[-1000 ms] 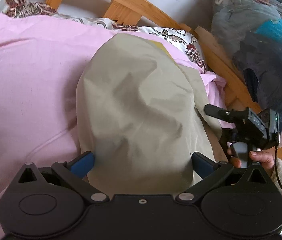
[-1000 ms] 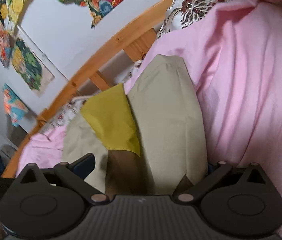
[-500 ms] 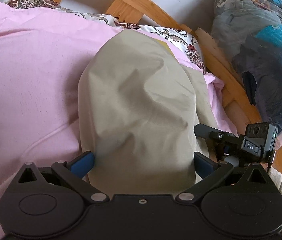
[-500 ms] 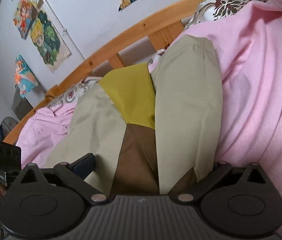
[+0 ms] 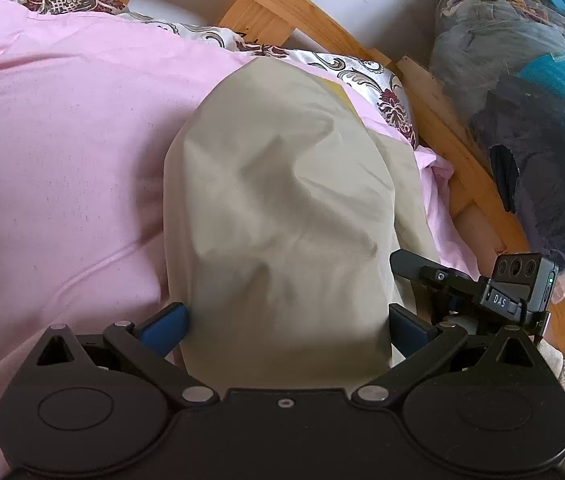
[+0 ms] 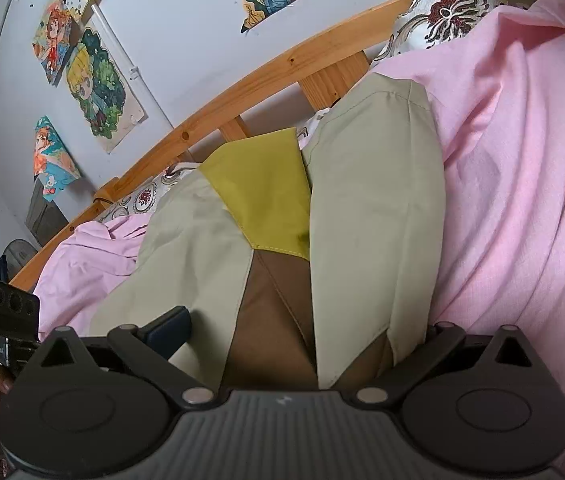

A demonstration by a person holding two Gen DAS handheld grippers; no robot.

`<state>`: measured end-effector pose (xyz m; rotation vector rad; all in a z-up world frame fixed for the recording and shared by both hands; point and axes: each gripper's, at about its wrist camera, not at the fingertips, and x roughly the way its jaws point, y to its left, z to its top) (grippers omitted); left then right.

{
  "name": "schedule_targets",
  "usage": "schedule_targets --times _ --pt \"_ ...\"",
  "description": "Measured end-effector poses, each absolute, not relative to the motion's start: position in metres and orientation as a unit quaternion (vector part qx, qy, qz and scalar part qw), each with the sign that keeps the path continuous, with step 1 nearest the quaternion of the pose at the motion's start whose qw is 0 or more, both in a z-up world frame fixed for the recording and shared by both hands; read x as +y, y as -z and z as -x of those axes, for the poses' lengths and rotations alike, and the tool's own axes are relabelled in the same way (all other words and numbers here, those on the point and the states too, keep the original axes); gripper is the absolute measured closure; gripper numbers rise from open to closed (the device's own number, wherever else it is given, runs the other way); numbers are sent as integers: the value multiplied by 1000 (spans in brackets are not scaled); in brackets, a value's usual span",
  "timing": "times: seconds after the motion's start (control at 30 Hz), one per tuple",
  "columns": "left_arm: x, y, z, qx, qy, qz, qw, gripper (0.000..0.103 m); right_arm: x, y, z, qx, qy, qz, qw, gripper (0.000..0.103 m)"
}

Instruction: Fold large clothes

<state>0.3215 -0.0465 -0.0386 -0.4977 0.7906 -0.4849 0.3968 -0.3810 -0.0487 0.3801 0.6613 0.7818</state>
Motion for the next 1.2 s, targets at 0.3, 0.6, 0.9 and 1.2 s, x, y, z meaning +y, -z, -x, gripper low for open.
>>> schedule_targets --times 0.3,0.6,0.9,1.2 --pt "-46 37 -320 380 225 240 864 1 -380 48 -396 311 -372 -179 856 0" --pt "-41 40 -313 380 223 258 860 1 -384 51 -397 304 -376 -182 856 0" --pt "-26 73 -339 440 272 364 774 0 -382 51 -395 300 -374 -181 858 0" --pt "-29 70 -337 438 269 358 780 1 -382 51 -395 299 -375 -179 859 0"
